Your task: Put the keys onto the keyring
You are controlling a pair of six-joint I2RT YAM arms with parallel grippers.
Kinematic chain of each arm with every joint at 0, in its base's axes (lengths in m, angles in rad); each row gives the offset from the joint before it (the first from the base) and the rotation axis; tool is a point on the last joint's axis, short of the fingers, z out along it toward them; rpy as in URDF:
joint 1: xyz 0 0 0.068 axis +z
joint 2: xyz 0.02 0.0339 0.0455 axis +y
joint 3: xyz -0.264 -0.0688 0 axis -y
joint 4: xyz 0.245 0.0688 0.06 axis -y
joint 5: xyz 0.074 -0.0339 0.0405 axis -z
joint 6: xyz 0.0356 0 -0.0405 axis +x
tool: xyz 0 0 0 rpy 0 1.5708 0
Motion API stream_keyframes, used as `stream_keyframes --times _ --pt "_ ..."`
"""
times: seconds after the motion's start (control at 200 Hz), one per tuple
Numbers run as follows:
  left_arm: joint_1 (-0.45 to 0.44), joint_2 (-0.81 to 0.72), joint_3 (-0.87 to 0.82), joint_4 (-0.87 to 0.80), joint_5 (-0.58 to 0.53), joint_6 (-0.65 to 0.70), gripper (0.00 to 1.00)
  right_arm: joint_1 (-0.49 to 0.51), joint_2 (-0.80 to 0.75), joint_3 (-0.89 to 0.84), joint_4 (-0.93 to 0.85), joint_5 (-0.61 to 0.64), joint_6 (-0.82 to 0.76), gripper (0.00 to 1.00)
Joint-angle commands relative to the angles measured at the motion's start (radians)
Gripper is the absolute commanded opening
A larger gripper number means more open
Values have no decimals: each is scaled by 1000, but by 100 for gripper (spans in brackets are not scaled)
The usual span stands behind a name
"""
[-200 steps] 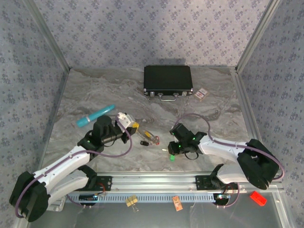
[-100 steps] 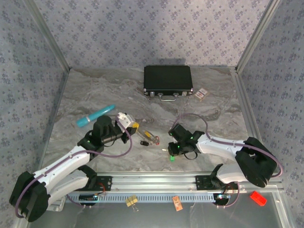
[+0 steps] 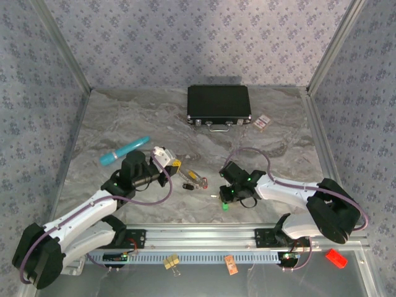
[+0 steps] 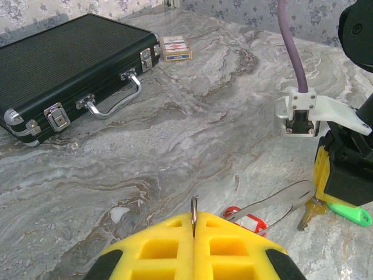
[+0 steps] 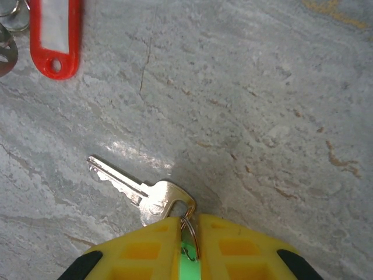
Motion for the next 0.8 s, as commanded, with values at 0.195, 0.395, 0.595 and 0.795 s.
stream_keyframes --times 0.195,0.395,0.595,0.795 --pt "-6 -14 23 10 19 16 0 12 11 32 -26 19 -14 11" --pt "-7 -13 24 7 18 17 0 16 7 36 -32 20 -16 4" --pt "-9 -17 26 3 18 18 0 30 -27 55 -80 59 -27 0" --pt "-8 -23 39 -18 18 22 0 77 -127 105 -127 187 -109 0"
